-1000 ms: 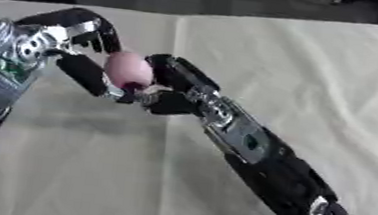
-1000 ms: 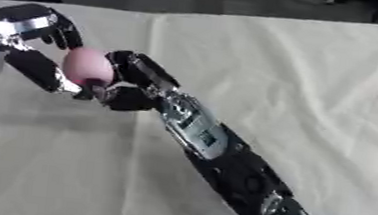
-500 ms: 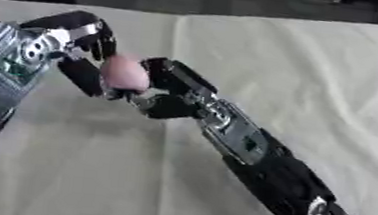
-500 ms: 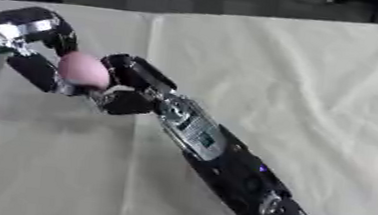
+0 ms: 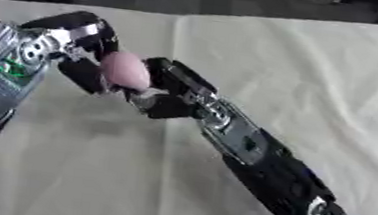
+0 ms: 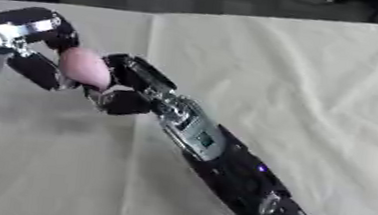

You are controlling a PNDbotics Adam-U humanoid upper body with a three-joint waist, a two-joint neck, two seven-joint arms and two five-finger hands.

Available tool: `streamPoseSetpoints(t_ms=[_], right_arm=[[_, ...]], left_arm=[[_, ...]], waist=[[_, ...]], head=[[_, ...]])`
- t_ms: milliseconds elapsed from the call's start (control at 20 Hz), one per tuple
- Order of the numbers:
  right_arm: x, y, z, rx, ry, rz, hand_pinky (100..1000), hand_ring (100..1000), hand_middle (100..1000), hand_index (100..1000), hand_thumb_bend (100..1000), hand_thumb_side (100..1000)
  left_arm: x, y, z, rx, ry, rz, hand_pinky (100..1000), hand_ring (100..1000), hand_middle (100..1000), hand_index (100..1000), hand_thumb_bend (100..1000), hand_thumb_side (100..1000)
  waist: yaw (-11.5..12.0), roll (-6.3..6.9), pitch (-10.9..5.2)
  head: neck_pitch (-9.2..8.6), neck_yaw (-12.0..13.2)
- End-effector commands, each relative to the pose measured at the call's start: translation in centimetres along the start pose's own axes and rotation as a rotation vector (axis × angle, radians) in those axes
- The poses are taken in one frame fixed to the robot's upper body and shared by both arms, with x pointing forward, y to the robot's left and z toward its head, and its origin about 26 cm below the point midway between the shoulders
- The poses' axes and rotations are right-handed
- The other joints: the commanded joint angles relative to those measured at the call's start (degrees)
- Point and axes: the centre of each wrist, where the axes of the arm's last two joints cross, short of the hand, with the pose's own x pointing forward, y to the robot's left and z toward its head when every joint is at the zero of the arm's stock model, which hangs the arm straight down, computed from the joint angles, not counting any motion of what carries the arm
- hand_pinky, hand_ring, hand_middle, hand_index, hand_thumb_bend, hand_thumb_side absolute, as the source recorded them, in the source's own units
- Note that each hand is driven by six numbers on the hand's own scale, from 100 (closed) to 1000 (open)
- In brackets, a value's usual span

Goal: Pick up the objects with one hand, pass them to the other hand, and then place them into the box on the other side of the table.

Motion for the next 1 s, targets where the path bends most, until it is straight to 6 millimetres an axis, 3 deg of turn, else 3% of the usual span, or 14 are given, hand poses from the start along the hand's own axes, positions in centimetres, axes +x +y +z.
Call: streamPoseSetpoints(t_ms=[50, 150, 350, 550, 750, 1000], right_arm=[[0.81, 0.04, -0.28, 0.022, -0.022, 0.025, 684, 531, 526, 542, 100, 100], [0.72, 0.0, -0.26, 0.024, -0.009, 0.037, 686, 545, 552, 577, 100, 100], [0.79, -0.07, -0.26, 0.017, 0.006, 0.068, 693, 565, 591, 628, 100, 100], [0.9, -0.22, -0.23, 0.022, 0.022, 0.126, 730, 651, 707, 773, 343, 195], [0.86, -0.35, -0.16, 0.039, 0.023, 0.187, 755, 707, 769, 851, 365, 235], [0.77, -0.44, -0.11, 0.048, 0.013, 0.227, 764, 737, 800, 883, 364, 250]], left_arm=[[0.52, 1.14, 0.61, 0.041, -0.022, 0.002, 771, 579, 470, 434, 327, 100], [0.53, 1.13, 0.62, 0.043, -0.021, 0.008, 760, 539, 435, 407, 401, 100], [0.63, 1.15, 0.73, 0.043, -0.017, 0.015, 745, 500, 375, 361, 452, 100], [0.65, 1.34, 0.96, 0.059, 0.004, 0.01, 724, 473, 327, 325, 513, 100], [0.43, 1.37, 1.02, 0.074, 0.04, 0.01, 712, 465, 309, 301, 537, 100], [0.33, 1.4, 1.1, 0.084, 0.05, 0.015, 709, 460, 302, 293, 537, 100]], waist=[[0.1, -0.02, -0.74], [0.1, -0.01, -0.73], [0.1, -0.01, -0.79], [0.1, -0.02, -0.89], [0.2, -0.05, -0.9], [0.2, -0.06, -0.83]], head=[[-0.37, -0.2], [-0.35, -0.2], [-0.38, -0.3], [-0.4, -0.2], [-0.37, -0.2], [-0.32, -0.2]])
